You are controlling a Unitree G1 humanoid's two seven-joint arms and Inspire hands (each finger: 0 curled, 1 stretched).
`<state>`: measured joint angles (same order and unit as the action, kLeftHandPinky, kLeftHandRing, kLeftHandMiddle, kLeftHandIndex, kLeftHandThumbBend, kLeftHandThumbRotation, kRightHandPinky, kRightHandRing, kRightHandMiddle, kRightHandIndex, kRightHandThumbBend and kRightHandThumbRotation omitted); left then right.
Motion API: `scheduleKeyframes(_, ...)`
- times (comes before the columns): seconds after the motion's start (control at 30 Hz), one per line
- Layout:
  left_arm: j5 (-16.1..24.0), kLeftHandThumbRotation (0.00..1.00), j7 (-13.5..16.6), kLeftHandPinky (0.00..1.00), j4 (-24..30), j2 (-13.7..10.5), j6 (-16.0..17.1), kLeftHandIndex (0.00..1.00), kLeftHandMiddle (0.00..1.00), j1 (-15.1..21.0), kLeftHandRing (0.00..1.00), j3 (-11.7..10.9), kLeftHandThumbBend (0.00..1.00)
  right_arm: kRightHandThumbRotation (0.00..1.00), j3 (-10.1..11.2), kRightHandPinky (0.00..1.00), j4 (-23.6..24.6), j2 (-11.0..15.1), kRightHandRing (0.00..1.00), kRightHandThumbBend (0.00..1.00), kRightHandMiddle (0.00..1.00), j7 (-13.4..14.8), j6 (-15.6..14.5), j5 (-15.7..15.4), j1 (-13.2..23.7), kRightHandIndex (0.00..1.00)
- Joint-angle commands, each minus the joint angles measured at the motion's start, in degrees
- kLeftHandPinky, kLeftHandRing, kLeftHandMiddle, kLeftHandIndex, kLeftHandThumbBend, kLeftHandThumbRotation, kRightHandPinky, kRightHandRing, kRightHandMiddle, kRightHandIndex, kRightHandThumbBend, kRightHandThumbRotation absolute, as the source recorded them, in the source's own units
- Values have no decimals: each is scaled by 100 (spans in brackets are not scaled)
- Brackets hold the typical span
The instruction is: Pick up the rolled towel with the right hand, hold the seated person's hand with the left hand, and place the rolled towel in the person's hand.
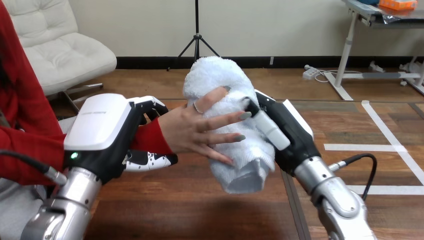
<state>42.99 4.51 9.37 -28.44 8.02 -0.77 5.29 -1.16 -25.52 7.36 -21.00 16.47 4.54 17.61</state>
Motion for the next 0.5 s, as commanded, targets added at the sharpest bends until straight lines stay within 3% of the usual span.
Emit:
scheduleKeyframes(0.0, -91, 42, 317, 55, 114, 66, 154, 67, 66, 29, 63, -179, 94, 100, 103, 75, 544, 100, 82, 100, 86, -93, -199, 192, 26, 90)
scheduleKeyframes(0.47, -291, 64, 313, 65, 62, 21, 278, 75, 74, -264, 71, -187, 100, 100, 240, 85, 874, 296, 88, 100, 90, -201, -376, 381, -190, 94)
